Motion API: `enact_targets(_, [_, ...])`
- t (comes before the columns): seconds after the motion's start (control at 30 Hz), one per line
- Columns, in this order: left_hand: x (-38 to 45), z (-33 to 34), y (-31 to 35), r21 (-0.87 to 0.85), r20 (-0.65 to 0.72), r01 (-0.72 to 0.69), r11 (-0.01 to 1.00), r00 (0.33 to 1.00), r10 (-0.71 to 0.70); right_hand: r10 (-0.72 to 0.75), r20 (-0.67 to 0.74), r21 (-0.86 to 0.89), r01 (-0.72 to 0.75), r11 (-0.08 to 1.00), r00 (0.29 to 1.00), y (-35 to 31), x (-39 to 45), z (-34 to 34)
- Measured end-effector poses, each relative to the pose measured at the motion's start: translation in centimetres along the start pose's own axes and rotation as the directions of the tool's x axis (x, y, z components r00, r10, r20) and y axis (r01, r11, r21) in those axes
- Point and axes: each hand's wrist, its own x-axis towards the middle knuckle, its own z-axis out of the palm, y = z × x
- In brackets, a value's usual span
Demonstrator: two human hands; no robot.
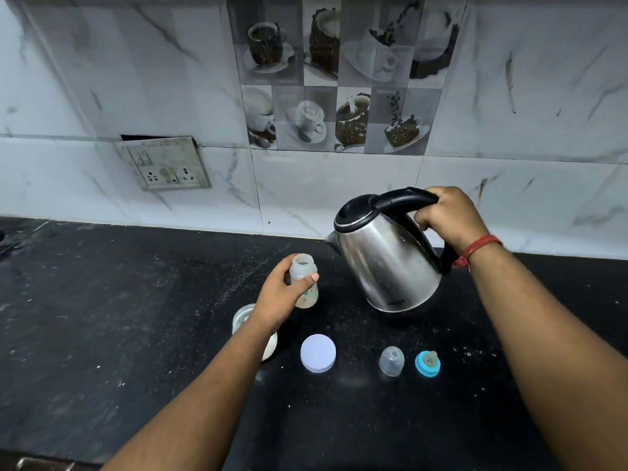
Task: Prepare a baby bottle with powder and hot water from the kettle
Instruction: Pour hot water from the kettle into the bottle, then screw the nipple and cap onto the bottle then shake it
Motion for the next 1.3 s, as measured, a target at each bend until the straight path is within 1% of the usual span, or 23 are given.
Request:
enact_targets(0.07, [-0.2,-0.1,-0.5,-0.008,-0.01,0.015,1.0,1.0,-0.015,0.038,-0.03,0.043,-0.036,0.998,0.999,1.7,-0.1,1.5])
enact_targets(0.27, [-1.3,0.0,-1.0,-0.003,0.001,0.031,1.0,1.0,-0.031,0.169,-0.057,0.132,-0.161,0.978,0.984,5.5,-0.8,7.0])
enact_targets(0.4, [-2.0,-0.2,-1.5,0.013,0.006,0.036,0.999,0.999,-0.036,0.239,-0.07,0.254,-0.214,0.943,0.969,7.1,-1.2,9.6])
enact_targets(0.5, [-2.3,-0.5,-1.9,0.005,-0.005,0.035,0.999,0.999,-0.035,0.249,-0.04,0.315,-0.224,0.922,0.968,7.6,-1.5,11.1])
enact_targets(0.7, [-2.7,-0.2,-1.7,-0.004,0.006,0.024,1.0,1.0,-0.024,0.253,0.012,0.381,-0.239,0.893,0.967,9.1,-1.5,12.3])
enact_targets(0.8, [-2.5,0.0,-1.5,0.037,0.034,0.006,0.999,0.999,-0.007,0.251,0.061,0.402,-0.254,0.88,0.966,9.9,-1.3,12.1])
enact_targets(0.9, [-2.3,0.2,-1.4,0.064,0.048,0.004,0.998,0.999,-0.007,0.264,0.066,0.426,-0.267,0.864,0.962,10.5,-1.0,11.8])
enact_targets(1.0, [-2.2,0.5,-1.3,0.063,0.047,0.004,0.998,0.999,-0.007,0.262,0.078,0.389,-0.271,0.88,0.962,11.3,-0.7,11.3])
enact_targets(1.17, [-2.0,1.1,-1.9,0.067,0.068,0.015,0.998,0.997,-0.019,0.231,0.143,0.24,-0.26,0.935,0.962,12.8,0.0,10.9])
enact_targets(1.3, [-2.2,1.9,-2.2,0.063,0.108,0.015,0.998,0.994,-0.022,0.241,0.221,0.112,-0.27,0.956,0.945,13.2,-0.2,9.8])
